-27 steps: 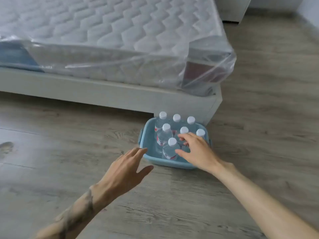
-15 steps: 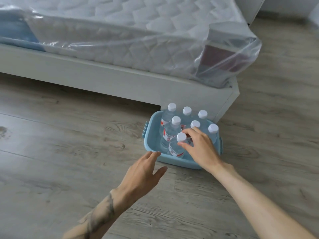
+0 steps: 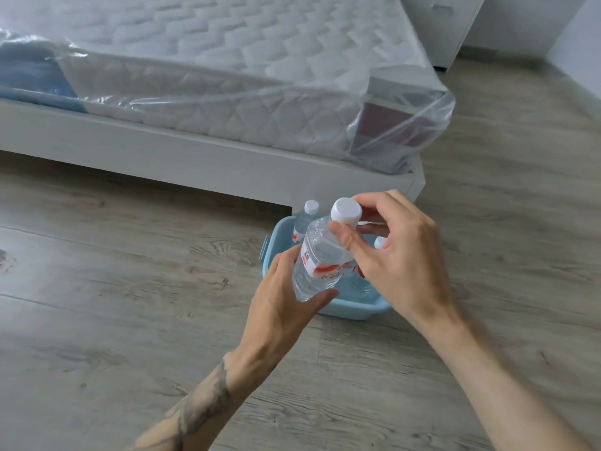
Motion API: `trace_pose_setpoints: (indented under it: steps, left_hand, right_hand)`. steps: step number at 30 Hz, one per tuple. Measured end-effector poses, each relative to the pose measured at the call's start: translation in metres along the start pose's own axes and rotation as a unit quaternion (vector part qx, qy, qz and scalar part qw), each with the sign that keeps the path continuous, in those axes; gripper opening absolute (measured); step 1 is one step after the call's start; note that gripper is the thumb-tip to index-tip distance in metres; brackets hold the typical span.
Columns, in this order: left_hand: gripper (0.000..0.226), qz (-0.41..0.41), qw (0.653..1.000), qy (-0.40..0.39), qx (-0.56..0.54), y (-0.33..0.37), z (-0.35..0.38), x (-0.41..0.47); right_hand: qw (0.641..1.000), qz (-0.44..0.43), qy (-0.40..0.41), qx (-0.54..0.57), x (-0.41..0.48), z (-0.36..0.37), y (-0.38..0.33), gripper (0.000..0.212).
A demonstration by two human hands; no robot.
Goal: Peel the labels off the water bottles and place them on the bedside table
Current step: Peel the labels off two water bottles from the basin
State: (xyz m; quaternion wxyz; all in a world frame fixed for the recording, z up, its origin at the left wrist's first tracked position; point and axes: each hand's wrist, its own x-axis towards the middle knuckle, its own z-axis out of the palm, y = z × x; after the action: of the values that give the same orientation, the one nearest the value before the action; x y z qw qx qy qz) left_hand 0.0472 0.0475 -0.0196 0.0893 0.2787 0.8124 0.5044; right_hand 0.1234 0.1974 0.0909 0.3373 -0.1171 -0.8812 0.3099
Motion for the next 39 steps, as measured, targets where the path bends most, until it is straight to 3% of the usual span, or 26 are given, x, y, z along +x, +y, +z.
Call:
trace_pose_setpoints:
  steps: [5,8,13,15,17,21,24,29,39]
  left_hand:
    - [0.068,0.027,0.997,0.019,-0.070,0.010,-0.015,-0.018]
    - [0.061,0.007,0.992,-0.024,-0.124,0.015,-0.028,-0.028]
    - [0.049,-0.010,0.967,-0.118,-0.223,0.024,-0.049,-0.037]
    - [0.053,-0.006,0.954,-0.152,-0.258,0.028,-0.058,-0.037]
    - [0.060,-0.001,0.944,-0.178,-0.277,0.031,-0.065,-0.036]
    - [0.058,0.009,0.929,-0.219,-0.297,0.034,-0.075,-0.036]
    - [0.045,0.019,0.921,-0.244,-0.303,0.033,-0.078,-0.036]
    - [0.052,0.027,0.911,-0.270,-0.312,0.035,-0.079,-0.036]
    - [0.039,0.037,0.911,-0.282,-0.300,0.033,-0.077,-0.036]
  right_hand:
    - [0.999,0.008,-0.002,0.041,-0.002,-0.011,-0.022,0.037]
    - [0.986,0.069,-0.068,0.135,-0.002,-0.022,-0.022,0.038]
    - [0.913,0.153,-0.219,0.309,-0.017,-0.028,-0.005,0.042]
    - [0.874,0.161,-0.263,0.376,-0.023,-0.028,-0.003,0.037]
    - [0.858,0.148,-0.279,0.405,-0.025,-0.028,-0.004,0.035]
    - [0.879,0.115,-0.247,0.392,-0.025,-0.029,-0.004,0.033]
    - [0.892,0.114,-0.198,0.390,-0.023,-0.030,-0.008,0.028]
    - [0.883,0.120,-0.160,0.424,-0.022,-0.034,-0.015,0.017]
    - [0.884,0.132,-0.222,0.390,-0.025,-0.046,0.000,0.025]
